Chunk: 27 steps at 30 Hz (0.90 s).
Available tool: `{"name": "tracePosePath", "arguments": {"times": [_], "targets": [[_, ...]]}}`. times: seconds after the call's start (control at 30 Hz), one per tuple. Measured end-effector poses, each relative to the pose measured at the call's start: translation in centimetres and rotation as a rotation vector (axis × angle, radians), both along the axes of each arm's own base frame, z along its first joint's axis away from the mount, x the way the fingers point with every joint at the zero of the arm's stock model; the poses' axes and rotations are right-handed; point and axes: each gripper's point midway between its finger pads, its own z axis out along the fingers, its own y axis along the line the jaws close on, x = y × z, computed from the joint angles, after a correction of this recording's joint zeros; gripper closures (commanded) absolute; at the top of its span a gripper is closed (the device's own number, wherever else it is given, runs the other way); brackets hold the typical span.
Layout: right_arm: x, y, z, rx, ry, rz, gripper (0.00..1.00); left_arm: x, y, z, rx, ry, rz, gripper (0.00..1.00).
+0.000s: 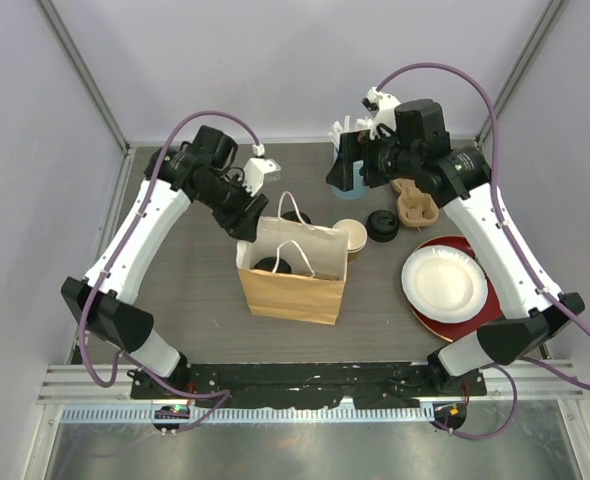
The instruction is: Pack the takeout coffee
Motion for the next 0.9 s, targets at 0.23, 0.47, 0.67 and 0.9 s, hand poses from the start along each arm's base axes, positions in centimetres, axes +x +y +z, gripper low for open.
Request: {"name": "tracePosePath", "arguments": {"times": [0.23, 0.47, 0.67, 0.9], "targets": [[1.5, 0.5, -2.7, -0.022, 0.065, 0.042, 0.13, -1.2, 0.2, -0.5, 0.005, 0.014, -0.012, 0.85], [1.4, 1.5, -3.5, -0.008, 0.101, 0.092, 0.22, -2.3, 0.8, 1.1, -0.014, -0.042, -0.012, 1.0], [2.0, 2.7, -3.9, 0.002, 0.09, 0.119, 0.26, -3.9, 2.4, 1.0, 0.022, -0.061, 0.012, 1.0], [1.5, 7.1, -7.4, -0.073, 0.101, 0.241, 0.26, -4.2, 3.6, 1.5, 0.055, -0.104, 0.049, 1.0]]}}
